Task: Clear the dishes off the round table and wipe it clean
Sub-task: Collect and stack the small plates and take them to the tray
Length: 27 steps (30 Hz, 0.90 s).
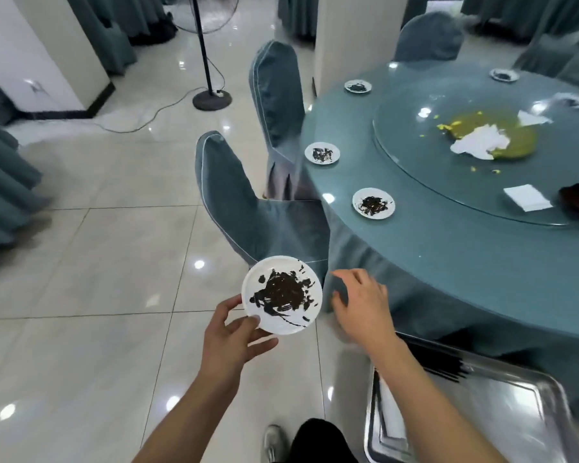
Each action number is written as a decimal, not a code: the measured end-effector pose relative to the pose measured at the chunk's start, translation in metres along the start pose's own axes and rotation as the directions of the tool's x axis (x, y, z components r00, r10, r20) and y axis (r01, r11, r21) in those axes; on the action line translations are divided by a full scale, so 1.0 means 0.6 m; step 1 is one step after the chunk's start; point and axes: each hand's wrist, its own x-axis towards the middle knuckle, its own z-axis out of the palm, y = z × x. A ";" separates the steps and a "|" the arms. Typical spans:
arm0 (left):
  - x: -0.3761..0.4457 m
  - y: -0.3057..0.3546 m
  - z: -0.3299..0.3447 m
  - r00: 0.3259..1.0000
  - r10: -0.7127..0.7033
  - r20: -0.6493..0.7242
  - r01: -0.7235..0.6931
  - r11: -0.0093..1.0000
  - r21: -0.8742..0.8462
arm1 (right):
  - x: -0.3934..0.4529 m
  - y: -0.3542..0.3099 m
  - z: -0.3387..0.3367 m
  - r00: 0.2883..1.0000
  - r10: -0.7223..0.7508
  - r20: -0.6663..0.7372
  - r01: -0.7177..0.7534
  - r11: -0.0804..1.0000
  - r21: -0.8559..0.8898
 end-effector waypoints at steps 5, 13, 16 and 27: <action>0.098 0.033 0.023 0.998 -0.012 0.058 0.011 1.000 0.025 | 0.081 0.027 0.007 0.994 0.112 -0.003 -0.113 0.993 -0.035; 0.279 0.088 0.109 0.994 -0.048 0.095 0.041 0.997 0.072 | 0.274 0.121 0.042 0.953 0.304 0.007 -0.304 0.952 -0.048; 0.354 0.106 0.152 0.994 -0.063 0.089 0.055 0.994 0.096 | 0.352 0.167 0.053 0.921 0.388 0.029 -0.387 0.922 -0.035; 0.560 0.143 0.290 0.988 -0.135 0.070 0.122 0.979 0.162 | 0.535 0.304 0.085 0.694 0.713 0.102 -0.720 0.686 0.105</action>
